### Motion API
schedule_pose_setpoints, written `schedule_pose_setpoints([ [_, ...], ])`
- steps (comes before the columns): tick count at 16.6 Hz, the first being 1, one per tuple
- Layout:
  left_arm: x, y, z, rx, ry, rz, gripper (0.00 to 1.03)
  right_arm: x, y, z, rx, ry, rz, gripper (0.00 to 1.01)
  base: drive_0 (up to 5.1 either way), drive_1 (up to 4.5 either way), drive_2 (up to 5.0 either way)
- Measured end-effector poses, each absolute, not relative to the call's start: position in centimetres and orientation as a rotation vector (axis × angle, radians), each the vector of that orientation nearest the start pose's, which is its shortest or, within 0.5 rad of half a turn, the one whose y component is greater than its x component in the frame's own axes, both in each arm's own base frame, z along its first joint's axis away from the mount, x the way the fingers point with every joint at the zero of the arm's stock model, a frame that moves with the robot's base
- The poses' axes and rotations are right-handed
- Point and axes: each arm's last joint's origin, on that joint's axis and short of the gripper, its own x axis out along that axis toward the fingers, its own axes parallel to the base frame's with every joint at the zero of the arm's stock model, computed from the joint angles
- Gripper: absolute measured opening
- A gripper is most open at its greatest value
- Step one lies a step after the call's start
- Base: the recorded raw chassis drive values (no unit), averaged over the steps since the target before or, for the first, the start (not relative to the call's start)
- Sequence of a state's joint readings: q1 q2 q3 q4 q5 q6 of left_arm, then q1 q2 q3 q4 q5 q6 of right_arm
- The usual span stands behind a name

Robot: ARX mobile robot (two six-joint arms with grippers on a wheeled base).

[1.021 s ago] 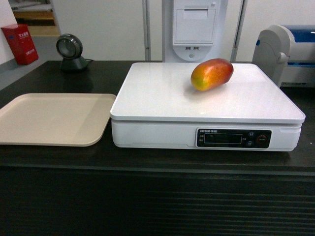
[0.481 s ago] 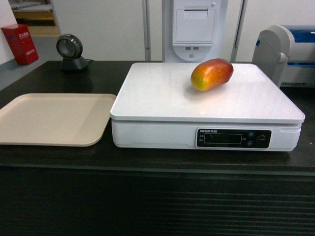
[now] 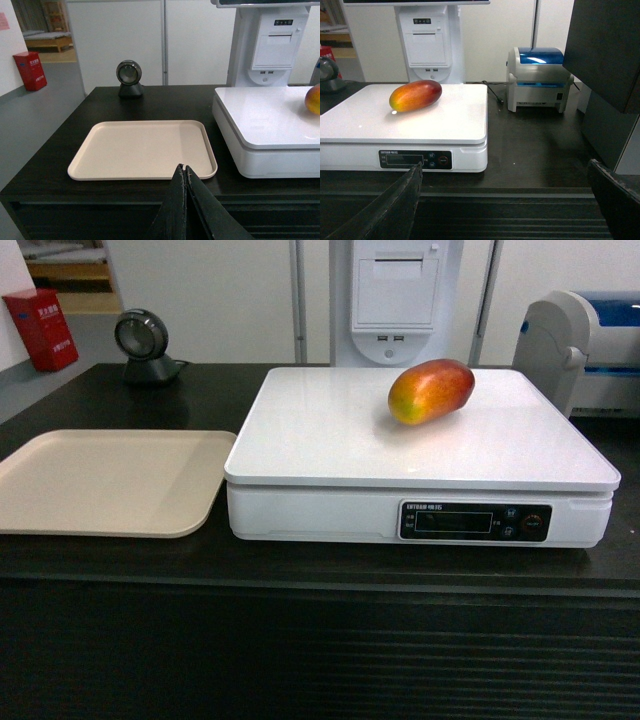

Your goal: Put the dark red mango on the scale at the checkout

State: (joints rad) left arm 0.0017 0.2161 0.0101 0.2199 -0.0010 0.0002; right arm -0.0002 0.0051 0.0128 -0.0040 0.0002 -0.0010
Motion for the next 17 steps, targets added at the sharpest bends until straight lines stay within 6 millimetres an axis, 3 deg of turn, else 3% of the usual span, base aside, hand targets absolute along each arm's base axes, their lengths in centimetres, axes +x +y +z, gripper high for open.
schedule_pose_setpoints([
  [7,9.8,0.0,16.5,0.0,0.02,0.002,0.02,9.7,0.0,16.7,-0.001,-0.003,-0.001,0.98,0.0,0.0,0.0],
  [14,9.8,0.0,16.6,0.0,0.001,0.002,0.02,9.7,0.0,16.7,-0.001,-0.004,0.0,0.98,0.0,0.0,0.0],
  [15,9.8,0.0,16.6,-0.001,0.001,0.002,0.03,9.7,0.0,16.7,-0.001,-0.004,0.0,0.98,0.0,0.0,0.0],
  [17,9.8,0.0,16.6,0.0,0.001,0.002,0.27,9.7,0.0,16.7,-0.001,-0.004,0.0,0.98,0.0,0.0,0.0],
])
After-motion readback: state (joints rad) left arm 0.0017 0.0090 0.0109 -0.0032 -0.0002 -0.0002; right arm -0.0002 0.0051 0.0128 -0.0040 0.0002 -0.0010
